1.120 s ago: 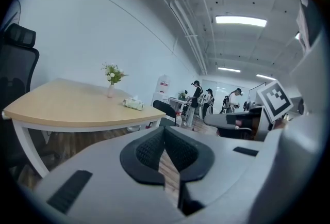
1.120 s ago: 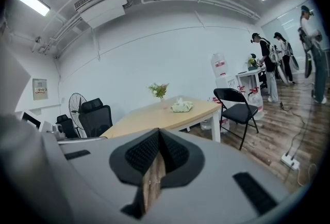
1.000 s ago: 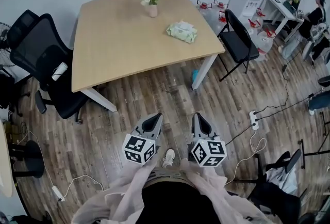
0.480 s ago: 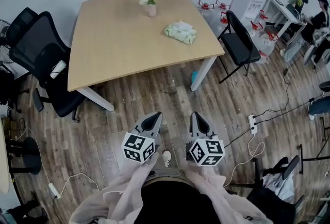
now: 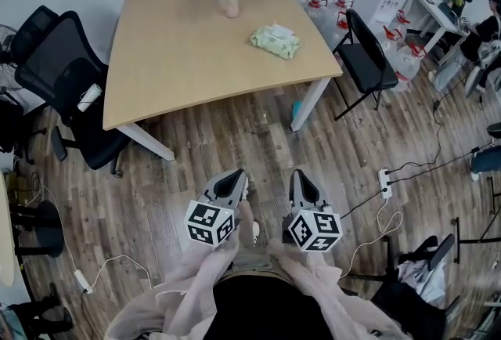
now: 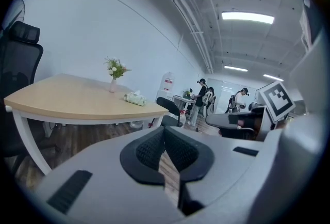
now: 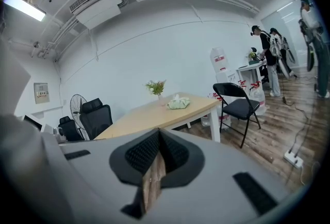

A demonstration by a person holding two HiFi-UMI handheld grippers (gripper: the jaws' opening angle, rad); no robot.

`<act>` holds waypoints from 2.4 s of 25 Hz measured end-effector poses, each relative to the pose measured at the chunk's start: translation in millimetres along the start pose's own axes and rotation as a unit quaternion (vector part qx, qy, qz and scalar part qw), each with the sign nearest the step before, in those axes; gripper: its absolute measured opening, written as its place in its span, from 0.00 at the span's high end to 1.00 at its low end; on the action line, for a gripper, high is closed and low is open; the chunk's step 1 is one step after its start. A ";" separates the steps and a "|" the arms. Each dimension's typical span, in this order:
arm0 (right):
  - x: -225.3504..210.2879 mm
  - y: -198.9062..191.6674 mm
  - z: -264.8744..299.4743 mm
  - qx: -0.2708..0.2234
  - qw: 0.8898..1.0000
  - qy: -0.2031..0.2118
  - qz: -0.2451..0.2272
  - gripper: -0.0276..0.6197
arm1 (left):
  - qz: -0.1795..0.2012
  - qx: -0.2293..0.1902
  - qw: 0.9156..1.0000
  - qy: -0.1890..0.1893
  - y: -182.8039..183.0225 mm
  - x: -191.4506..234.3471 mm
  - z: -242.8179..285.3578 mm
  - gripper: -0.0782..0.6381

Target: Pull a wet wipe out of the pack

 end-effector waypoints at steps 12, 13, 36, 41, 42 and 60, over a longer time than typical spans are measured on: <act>-9.8 4.7 22.6 0.004 1.000 0.002 0.006 0.94 | 0.000 0.002 1.000 0.004 9.6 10.6 24.3 0.88; -13.2 5.1 25.7 0.006 1.000 0.000 0.007 0.94 | -0.001 0.003 1.000 0.003 10.5 11.3 28.6 0.88; -92.4 65.6 161.1 0.020 1.000 0.004 0.013 0.94 | -0.001 0.012 1.000 0.003 79.4 51.9 174.1 0.88; -109.8 81.6 186.8 0.018 1.000 -0.002 0.015 0.94 | 0.001 0.012 1.000 0.002 97.1 60.7 204.3 0.87; -112.9 85.0 192.8 0.017 1.000 -0.002 0.015 0.94 | 0.001 0.012 1.000 0.001 100.7 62.5 211.0 0.88; -152.5 122.2 279.9 0.014 1.000 -0.006 0.012 0.94 | 0.013 0.005 1.000 -0.023 146.4 91.0 307.2 0.88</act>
Point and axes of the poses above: the fingertips, and each gripper's own axes: z forward along the fingers, x to its left, y out of its top, the point moved 1 cm from there along -z, backward along the fingers, and after that the axes turned 15 degrees about y, right-handed, at the moved point
